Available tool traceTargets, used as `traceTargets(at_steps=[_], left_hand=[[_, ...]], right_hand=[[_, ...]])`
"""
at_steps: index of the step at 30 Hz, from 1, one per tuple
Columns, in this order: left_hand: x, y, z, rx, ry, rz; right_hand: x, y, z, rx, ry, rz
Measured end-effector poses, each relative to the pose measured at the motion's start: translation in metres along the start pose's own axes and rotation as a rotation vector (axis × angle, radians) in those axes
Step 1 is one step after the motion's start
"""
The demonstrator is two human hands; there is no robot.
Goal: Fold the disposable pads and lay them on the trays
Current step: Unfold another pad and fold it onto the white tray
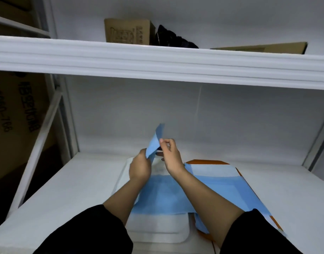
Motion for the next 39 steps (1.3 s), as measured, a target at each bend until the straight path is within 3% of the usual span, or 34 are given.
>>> traceTargets(at_steps=[2,4,10,16,24,31,34,39], left_hand=[[0.012,0.014,0.017,-0.028,-0.074,0.032],[0.022,0.031,0.037,-0.068,-0.151,0.094],[0.049,0.086,0.079,-0.280,-0.265,0.287],[0.065,0.145,0.093,-0.356,-0.328,0.432],[0.072,0.215,0.094,-0.426,-0.373,0.668],[0.057,0.235,0.072,-0.563,-0.184,0.882],[0.049,0.240,0.065,-0.467,-0.103,0.959],[0.040,0.220,0.062,-0.215,-0.164,1.084]], right_hand=[[-0.003,-0.009,-0.008,-0.059,0.041,-0.029],[-0.005,-0.026,-0.018,-0.277,0.132,-0.045],[-0.024,-0.084,-0.047,-0.947,0.679,-0.181],[-0.038,-0.123,-0.059,-1.142,0.871,-0.243],[-0.040,-0.144,-0.065,-1.227,0.840,-0.258],[-0.041,-0.152,-0.066,-1.239,0.790,-0.253],[-0.043,-0.151,-0.061,-1.234,0.807,-0.245],[-0.045,-0.141,-0.042,-1.187,0.831,-0.232]])
Point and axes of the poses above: each hand's wrist, its own x-axis towards the middle knuckle, its own z-axis out of the back of the hand, y = z × x, the point moved 1 cm from there along x, towards the middle knuckle, and after that the axes turned 4 degrees about z, right-handed, at the moved point
